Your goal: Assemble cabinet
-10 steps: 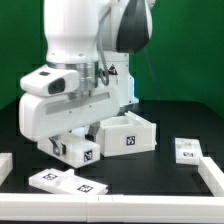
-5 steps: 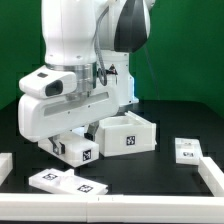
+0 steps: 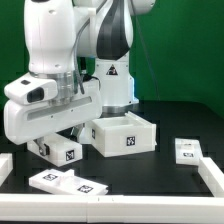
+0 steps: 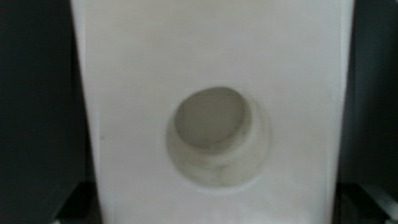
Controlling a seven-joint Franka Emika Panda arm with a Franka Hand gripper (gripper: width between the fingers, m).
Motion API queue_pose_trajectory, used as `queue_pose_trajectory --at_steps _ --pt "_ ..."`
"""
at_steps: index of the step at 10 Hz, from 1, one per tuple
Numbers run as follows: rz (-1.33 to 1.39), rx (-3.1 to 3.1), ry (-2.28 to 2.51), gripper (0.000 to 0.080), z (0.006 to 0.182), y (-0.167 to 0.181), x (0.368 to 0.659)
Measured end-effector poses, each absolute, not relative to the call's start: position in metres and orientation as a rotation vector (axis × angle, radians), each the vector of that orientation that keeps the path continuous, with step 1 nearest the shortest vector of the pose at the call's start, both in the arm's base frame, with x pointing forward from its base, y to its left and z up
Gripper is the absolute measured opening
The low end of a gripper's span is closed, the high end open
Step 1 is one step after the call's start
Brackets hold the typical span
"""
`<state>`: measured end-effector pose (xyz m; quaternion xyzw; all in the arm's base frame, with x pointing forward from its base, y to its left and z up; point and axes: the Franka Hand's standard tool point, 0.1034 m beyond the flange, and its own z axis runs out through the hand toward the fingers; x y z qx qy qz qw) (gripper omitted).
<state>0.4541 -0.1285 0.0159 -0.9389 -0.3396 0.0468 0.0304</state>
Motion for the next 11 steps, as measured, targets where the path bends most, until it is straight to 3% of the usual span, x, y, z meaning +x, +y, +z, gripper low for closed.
queue_pose_trajectory --at_steps 2,4,7,11 --pt "0.145 -2.894 -1.047 0.0754 0.016 -0.128 0.454" --pt "0.165 -2.893 -1.027 0.079 0.029 -0.126 0.455" --pt "0.15 -2.958 -0.898 0.0797 0.081 -0.089 0.476" --pt "0.146 -2.949 -0.926 0.0797 0.081 -0.08 0.478"
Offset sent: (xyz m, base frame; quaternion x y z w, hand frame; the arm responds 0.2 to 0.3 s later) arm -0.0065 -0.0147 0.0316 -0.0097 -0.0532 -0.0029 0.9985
